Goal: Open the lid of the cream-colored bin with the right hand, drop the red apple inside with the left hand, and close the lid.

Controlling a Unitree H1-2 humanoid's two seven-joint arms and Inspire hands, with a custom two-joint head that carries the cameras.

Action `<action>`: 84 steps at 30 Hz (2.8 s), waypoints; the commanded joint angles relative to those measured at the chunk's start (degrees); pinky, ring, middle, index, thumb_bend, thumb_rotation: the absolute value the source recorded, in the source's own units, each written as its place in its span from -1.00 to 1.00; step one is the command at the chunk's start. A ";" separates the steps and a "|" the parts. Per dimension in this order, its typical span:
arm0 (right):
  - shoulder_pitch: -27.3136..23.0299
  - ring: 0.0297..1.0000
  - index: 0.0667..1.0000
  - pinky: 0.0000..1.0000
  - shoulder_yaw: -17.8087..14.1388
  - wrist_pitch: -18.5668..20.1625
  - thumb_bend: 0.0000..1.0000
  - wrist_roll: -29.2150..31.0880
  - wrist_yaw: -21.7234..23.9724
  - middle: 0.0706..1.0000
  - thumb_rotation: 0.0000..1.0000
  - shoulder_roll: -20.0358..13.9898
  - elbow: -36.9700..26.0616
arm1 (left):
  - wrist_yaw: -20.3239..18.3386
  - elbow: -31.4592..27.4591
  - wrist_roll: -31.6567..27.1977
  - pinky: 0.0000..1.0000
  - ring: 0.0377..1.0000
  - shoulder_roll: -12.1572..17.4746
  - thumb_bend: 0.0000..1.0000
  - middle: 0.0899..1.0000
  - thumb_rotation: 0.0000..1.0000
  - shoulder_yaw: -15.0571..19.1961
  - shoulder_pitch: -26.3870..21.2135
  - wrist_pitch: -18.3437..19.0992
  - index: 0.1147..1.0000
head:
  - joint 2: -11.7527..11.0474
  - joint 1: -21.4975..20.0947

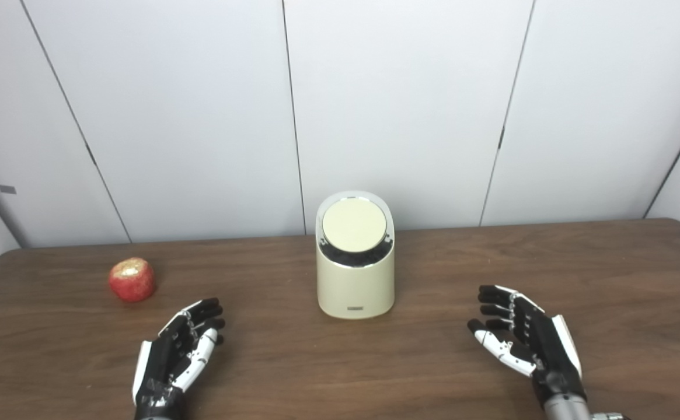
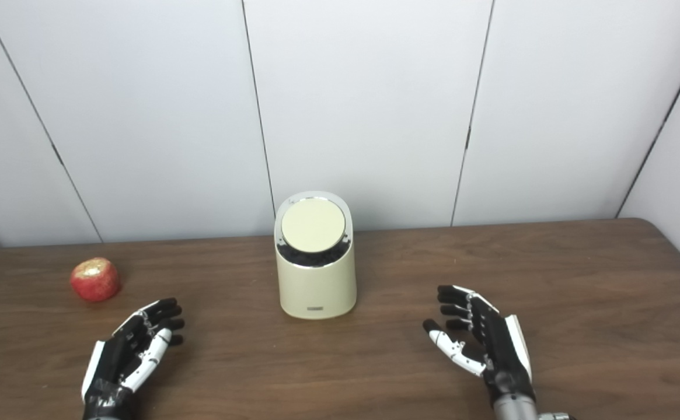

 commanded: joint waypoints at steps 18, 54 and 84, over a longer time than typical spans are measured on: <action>-1.32 0.44 0.39 0.29 -0.48 -0.28 -0.47 1.07 0.57 0.44 -0.57 -0.18 -1.96 | -0.10 -0.86 0.62 0.32 0.43 0.31 -0.45 0.47 -0.46 -0.30 -1.61 -0.75 0.42 | -0.17 0.51; -34.76 0.99 1.00 0.85 13.44 18.34 0.67 -17.99 8.63 1.00 0.02 -4.05 -3.69 | 0.99 -0.27 2.27 0.31 0.43 -1.97 -0.48 0.45 -0.60 -1.58 -1.77 -1.78 0.41 | -1.75 1.86; -37.66 1.00 1.00 0.98 17.67 20.91 0.37 -23.96 7.04 1.00 -0.55 -2.95 14.84 | 1.72 -3.24 4.62 0.32 0.42 -2.61 -0.44 0.46 -0.46 -3.83 -0.90 1.07 0.42 | -0.27 2.54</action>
